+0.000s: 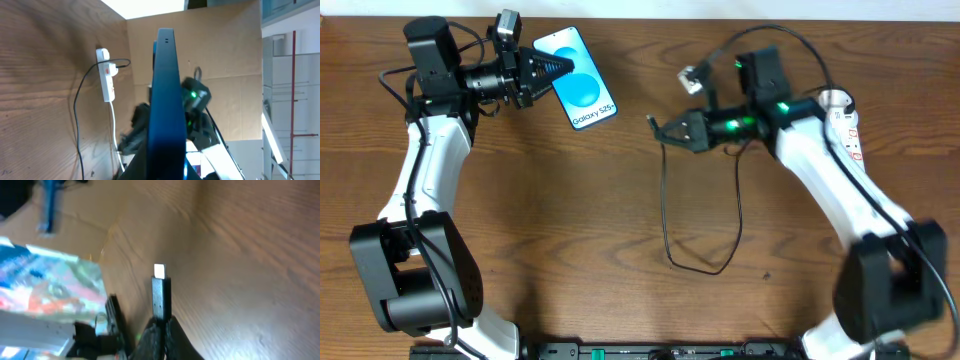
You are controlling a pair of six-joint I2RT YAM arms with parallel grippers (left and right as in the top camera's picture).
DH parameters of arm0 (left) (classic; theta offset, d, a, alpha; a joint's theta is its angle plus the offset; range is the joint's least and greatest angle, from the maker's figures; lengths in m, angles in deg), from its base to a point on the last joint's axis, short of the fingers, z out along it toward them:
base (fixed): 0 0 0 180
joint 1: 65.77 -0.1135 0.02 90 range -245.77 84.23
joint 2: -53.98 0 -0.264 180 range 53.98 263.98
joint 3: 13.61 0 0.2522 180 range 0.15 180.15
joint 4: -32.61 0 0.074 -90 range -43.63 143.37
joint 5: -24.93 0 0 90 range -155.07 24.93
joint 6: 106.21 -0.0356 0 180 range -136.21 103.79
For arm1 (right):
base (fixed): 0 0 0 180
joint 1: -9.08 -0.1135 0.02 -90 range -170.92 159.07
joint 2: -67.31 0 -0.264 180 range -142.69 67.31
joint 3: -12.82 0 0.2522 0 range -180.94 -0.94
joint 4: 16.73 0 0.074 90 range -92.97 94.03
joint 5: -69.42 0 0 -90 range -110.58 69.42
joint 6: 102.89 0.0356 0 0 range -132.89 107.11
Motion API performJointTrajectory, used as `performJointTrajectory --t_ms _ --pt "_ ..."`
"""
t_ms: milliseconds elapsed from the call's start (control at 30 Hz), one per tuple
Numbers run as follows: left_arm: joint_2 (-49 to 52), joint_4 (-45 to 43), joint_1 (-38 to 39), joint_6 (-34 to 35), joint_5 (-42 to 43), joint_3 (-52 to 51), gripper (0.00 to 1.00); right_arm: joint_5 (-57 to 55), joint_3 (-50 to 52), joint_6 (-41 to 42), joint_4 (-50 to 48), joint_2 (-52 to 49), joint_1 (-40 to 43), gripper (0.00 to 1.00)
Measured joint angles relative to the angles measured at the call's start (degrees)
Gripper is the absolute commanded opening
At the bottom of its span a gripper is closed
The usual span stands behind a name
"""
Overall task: Plug charger to phone and switch on socket
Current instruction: 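Carry the plug up to the phone's bottom port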
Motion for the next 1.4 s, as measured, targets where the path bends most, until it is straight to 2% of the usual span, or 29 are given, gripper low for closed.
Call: performJointTrajectory --t_ms 133,267,633,1400 --pt "0.0 0.0 0.2 0.0 0.2 0.0 0.07 -0.4 8.4 2.0 -5.0 6.6 0.2 0.01" --pt "0.0 0.0 1.8 0.0 0.2 0.0 0.07 -3.2 12.2 4.7 -5.9 10.8 -3.0 0.01" --pt "0.0 0.0 6.1 -0.5 0.1 0.0 0.07 -9.9 12.3 12.1 -7.8 14.2 -12.6 0.01" --pt "0.0 0.0 7.8 -1.3 -0.1 0.0 0.07 -15.9 12.3 16.3 -10.0 20.2 -12.9 0.01"
